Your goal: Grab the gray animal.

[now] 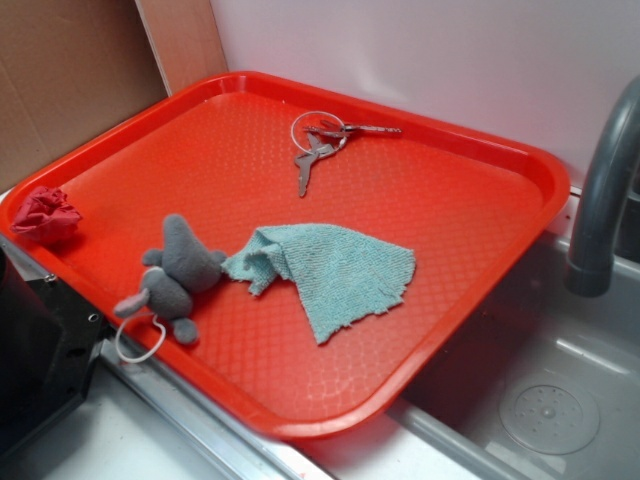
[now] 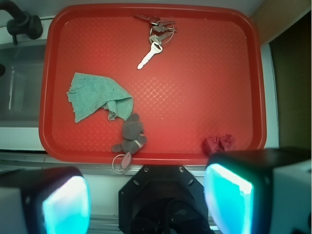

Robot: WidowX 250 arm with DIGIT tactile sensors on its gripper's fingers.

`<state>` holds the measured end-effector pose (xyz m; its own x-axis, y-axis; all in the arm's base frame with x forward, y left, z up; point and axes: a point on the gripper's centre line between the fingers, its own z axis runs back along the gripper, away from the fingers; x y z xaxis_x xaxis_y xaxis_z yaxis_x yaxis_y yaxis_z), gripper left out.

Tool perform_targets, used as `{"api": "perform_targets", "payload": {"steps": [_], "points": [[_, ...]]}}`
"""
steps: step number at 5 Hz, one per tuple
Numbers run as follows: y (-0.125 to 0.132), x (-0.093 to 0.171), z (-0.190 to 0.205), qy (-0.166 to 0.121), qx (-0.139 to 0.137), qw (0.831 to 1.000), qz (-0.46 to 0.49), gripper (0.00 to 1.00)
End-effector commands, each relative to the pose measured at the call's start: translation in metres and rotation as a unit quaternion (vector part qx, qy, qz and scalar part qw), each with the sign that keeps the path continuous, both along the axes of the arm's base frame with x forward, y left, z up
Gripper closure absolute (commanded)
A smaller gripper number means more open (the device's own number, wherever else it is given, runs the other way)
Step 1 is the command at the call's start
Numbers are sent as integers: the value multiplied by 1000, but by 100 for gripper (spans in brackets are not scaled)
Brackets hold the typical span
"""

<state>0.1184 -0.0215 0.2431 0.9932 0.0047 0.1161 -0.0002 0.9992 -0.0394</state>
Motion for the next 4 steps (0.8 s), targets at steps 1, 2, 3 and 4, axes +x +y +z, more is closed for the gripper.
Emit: {"api": "perform_targets", "payload": {"steps": [1,2,3,4], "points": [[0,0,0,0,0,1000,0,0],[-3,-4,-50,-1,33,999,24,0],[3,-3,-99,0,35,997,64,0],[4,5,-136,0,20,997,72,0]]}}
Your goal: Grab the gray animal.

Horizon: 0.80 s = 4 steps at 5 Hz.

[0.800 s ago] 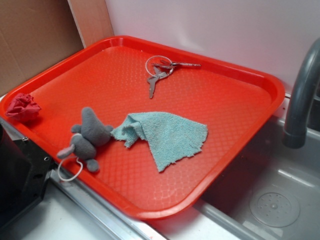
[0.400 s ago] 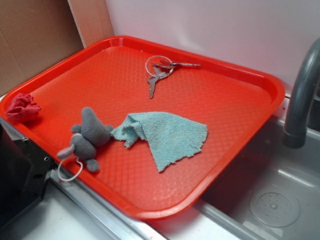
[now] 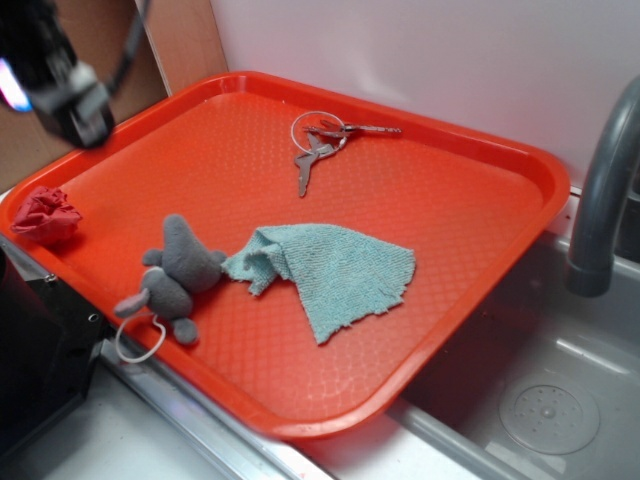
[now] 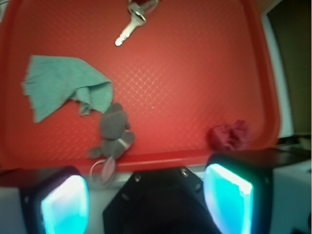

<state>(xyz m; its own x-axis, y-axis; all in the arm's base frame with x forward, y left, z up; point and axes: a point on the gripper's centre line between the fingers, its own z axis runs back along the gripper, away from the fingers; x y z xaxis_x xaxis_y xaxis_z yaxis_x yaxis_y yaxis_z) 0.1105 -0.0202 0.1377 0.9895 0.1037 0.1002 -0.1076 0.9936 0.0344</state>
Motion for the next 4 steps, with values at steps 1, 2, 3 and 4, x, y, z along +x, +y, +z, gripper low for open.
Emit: {"api": "perform_targets", "payload": {"steps": [1,2,3,4], "points": [[-7,22,-69,-4,-55,998,14,0],[-25,28,-89,-1,-82,997,-5,0],[-35,27,-95,1,-82,997,-9,0],[-35,23,-95,-1,-75,997,-6,100]]}}
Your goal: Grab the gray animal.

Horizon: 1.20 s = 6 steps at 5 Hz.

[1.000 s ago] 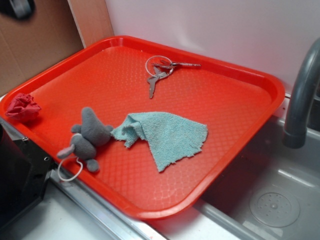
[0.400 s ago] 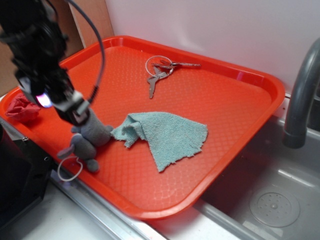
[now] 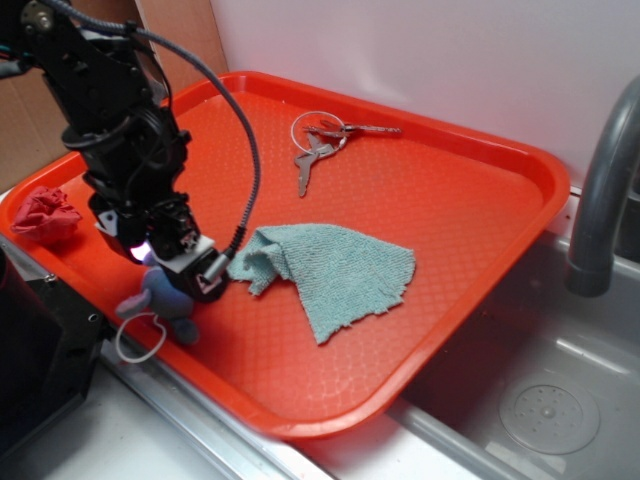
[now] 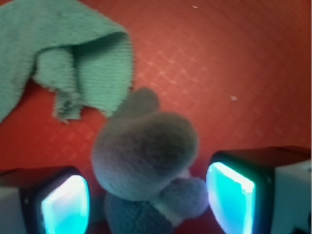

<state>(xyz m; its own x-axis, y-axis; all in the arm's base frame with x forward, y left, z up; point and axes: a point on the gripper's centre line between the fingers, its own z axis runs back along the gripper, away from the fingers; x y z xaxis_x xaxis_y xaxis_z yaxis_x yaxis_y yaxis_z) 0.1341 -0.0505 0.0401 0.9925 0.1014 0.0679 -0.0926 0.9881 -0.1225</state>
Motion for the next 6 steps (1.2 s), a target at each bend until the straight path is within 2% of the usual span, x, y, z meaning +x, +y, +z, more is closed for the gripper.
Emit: {"api": "perform_targets", "payload": {"steps": [1,3,4,5,6], "points": [[-1,-3,8,-5,13,1000,-9,100],[12,6,99,-20,68,997,-5,100],[23,7,149,-38,64,997,16,100],[29,4,169,-65,61,995,33,49],[22,7,141,-47,60,997,1,0]]}}
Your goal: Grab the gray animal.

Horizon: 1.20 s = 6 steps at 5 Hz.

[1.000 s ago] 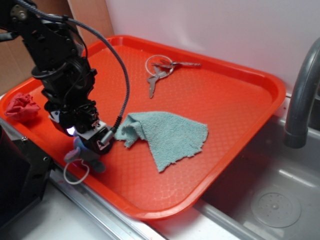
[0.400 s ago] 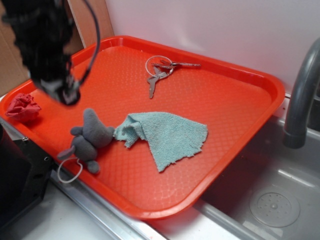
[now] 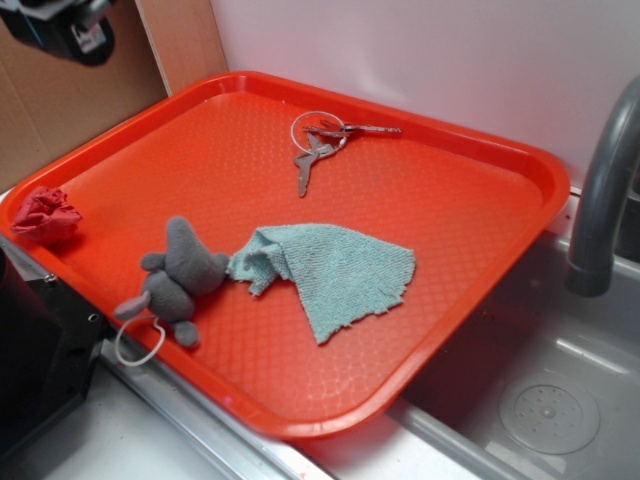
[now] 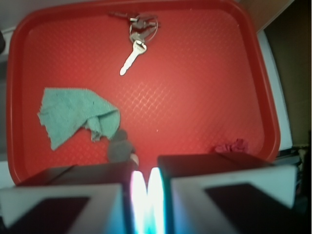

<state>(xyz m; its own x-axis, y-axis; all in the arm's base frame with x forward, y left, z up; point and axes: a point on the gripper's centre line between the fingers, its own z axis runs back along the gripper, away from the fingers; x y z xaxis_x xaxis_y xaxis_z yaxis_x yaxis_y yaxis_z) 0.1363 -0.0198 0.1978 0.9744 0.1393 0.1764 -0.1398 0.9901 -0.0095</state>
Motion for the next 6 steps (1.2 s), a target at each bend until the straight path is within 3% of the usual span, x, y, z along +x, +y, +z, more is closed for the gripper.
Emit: {"api": "perform_targets", "payload": {"steps": [1,4,6], "points": [[-14,8,-53,25,-1,998,-51,0],[-32,1,-154,41,-29,996,-69,0],[-42,6,-182,68,-50,992,-93,0]]}}
